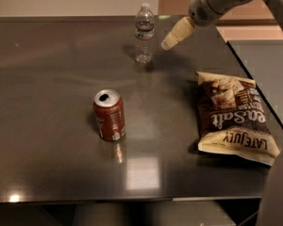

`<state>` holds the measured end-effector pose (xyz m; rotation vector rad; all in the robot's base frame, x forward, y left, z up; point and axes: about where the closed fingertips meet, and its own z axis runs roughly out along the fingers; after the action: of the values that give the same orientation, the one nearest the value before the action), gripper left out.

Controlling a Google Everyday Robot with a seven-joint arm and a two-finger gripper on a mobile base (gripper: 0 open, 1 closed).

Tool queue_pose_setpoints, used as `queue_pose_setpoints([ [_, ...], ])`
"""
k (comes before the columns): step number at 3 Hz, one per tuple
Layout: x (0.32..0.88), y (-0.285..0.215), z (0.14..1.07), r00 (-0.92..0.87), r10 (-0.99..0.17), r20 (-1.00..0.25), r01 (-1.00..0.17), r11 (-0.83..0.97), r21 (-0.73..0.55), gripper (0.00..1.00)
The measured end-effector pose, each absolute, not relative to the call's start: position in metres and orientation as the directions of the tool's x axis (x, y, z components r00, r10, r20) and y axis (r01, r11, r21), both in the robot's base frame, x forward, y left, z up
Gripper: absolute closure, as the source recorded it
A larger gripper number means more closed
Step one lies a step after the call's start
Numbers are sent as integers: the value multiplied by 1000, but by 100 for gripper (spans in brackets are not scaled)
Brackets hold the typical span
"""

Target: Knock water bottle over

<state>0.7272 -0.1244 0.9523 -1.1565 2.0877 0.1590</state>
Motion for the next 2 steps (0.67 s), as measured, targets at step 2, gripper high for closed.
queue_pose_setpoints([
  [2, 768, -71, 940, -334, -569, -751, -760, 634, -142, 0],
])
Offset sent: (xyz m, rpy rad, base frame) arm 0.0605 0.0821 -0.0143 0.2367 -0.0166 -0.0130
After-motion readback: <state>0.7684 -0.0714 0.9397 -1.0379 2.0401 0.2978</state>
